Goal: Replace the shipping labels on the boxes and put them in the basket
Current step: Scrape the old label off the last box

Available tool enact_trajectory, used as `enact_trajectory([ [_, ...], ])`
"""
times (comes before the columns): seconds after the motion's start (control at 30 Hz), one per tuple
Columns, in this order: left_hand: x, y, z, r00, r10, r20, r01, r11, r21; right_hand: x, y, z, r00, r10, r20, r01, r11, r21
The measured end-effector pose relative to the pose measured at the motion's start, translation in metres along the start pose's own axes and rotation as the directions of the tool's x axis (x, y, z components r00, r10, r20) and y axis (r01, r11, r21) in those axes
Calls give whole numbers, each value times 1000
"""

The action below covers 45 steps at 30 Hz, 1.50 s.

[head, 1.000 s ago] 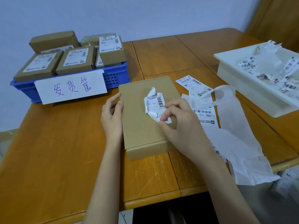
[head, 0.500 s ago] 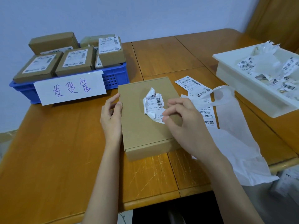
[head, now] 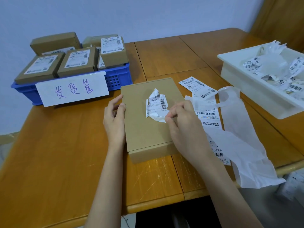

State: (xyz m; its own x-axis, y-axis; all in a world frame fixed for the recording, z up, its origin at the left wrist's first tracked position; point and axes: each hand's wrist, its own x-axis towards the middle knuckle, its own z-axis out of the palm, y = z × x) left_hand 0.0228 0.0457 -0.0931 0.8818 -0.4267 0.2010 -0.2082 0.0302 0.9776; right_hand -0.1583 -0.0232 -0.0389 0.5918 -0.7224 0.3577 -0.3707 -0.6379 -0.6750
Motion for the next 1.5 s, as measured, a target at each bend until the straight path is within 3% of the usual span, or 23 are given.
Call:
enact_trajectory([
  [0.13, 0, 1, 0, 1000, -1, 2, 1, 1000, 5, 2, 2, -17, 998, 66, 25, -69, 978, 196],
  [0.43, 1, 1, 0, 1000, 0, 3, 0, 1000, -6, -2, 1, -7, 1000, 8, 23, -7, 999, -37],
  [0.6, 0, -1, 1, 1000, -7, -1, 7, 1000, -3, 0, -6, 7, 990, 48, -133, -71, 981, -179],
  [0.73, -1, 2, 1, 1000, -6, -5, 6, 1000, -11, -2, -4, 1, 985, 79, -154, -81, 997, -7],
  [0.83, 0, 2, 1, 1000, -19, -12, 19, 1000, -8, -3, -3, -14, 989, 130, -71, -118, 982, 148],
  [0.97, 1, 0, 1, 1000, -7, -3, 7, 1000, 2, -7, 1, -14, 995, 98, 0, -98, 993, -73],
  [1.13, 1, 0, 0, 1000, -10, 1, 10, 1000, 9, -2, -6, -9, 994, 111, -5, -110, 986, -121],
  [1.3, 1, 1, 0, 1000, -16, 6, 16, 1000, 12, 3, -12, 5, 966, 253, -50, -257, 926, -276],
  [1.43, 1, 0, 0, 1000, -8, 8, 8, 1000, 19, 2, -10, 1, 973, 222, -70, -231, 955, -187],
  [1.5, 0, 1, 0, 1000, -7, 7, 6, 1000, 13, 3, -9, -9, 975, 220, -38, -221, 975, -30],
])
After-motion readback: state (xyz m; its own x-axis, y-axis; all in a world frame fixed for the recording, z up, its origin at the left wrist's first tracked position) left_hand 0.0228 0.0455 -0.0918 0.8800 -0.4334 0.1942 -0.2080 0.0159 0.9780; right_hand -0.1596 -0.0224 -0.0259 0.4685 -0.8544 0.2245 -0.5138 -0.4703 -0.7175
